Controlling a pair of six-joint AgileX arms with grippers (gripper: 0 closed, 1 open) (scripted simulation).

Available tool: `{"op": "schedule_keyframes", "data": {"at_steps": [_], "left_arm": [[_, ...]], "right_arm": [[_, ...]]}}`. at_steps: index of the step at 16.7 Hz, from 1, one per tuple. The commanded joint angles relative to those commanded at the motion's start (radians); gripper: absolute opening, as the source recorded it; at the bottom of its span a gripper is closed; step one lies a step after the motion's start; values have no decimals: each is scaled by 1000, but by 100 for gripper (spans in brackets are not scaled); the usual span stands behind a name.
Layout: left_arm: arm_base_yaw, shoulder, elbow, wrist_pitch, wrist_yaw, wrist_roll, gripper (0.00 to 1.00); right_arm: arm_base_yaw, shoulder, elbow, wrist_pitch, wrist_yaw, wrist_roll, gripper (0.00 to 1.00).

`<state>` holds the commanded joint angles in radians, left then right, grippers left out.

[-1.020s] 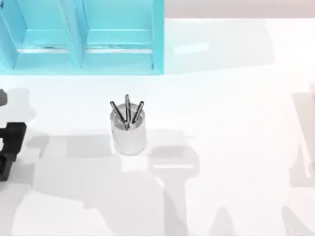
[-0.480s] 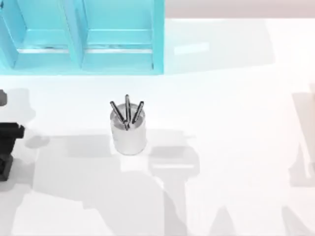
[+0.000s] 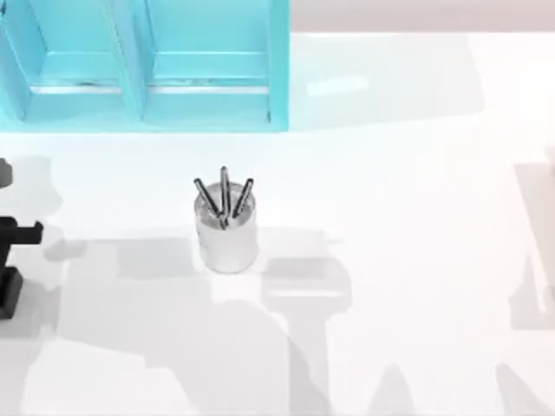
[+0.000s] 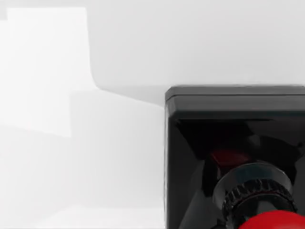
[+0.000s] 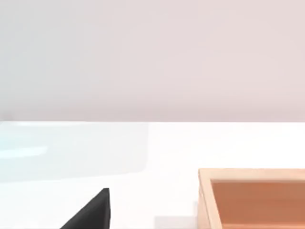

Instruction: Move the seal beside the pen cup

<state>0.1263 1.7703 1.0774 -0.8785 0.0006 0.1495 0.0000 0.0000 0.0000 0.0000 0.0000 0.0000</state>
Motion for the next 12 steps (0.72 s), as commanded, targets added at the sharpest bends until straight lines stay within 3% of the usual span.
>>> {"op": "schedule_keyframes", "data": {"at_steps": [9, 12], "left_arm": [[-4, -1, 3, -3, 0, -1, 0], [-70, 2, 74, -73, 0, -66, 0]], "right_arm": [[0, 0, 0, 0, 0, 0, 100], [0, 0, 0, 0, 0, 0, 100]]}}
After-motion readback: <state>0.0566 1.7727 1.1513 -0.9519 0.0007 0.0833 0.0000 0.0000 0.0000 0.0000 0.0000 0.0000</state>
